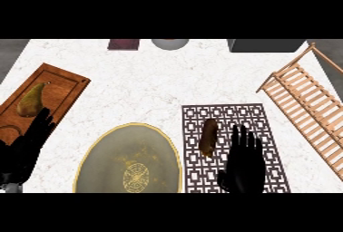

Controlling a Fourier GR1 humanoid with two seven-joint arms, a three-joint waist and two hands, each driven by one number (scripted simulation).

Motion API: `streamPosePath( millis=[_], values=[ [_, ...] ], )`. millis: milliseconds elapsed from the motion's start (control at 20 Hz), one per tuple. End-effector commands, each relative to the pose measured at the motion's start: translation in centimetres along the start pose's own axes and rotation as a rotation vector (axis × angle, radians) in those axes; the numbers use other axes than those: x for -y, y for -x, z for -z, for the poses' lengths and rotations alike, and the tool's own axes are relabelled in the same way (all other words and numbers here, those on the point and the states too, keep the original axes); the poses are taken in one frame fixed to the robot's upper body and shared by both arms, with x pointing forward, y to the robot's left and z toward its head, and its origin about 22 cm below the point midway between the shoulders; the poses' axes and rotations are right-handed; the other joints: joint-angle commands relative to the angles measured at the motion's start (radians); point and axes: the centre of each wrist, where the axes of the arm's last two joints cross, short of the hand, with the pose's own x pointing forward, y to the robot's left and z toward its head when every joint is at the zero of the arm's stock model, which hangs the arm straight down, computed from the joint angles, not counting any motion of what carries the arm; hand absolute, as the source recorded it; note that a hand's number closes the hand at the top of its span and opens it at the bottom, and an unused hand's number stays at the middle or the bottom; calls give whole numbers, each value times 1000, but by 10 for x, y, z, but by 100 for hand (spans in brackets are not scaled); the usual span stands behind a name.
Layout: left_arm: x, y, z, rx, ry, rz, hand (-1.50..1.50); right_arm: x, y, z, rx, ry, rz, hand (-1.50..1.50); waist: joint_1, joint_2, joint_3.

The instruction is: Pick the lemon from the placemat and place it in the tiered shelf

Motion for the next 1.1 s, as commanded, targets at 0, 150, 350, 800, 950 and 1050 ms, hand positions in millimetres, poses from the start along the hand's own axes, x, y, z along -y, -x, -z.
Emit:
streamPosePath(
  millis=[0, 150, 350, 800, 950, 1050],
  values=[
    [0, 5, 4, 1, -9, -14, 0, 26, -20, -12, -105, -56, -186, -150, 1, 3, 4],
    [3, 13, 8, 0, -7, -9, 0, 47, -24, -5, -126, -87, -209, -150, 0, 6, 4],
    [-10, 2, 4, 11, 1, 12, 0, 47, -20, 4, -142, -95, -233, -150, 9, 4, 6],
    [-6, 3, 10, 10, -12, -14, 0, 36, -3, 30, -150, -125, -237, -150, 7, 5, 7],
    [-1, 8, 6, 15, 2, 2, 0, 26, 16, 32, -160, -111, -239, -150, 6, 5, 7],
    [0, 4, -4, -14, 0, -7, 0, 17, 14, 33, -148, -110, -242, -150, 8, 4, 7]
  ],
)
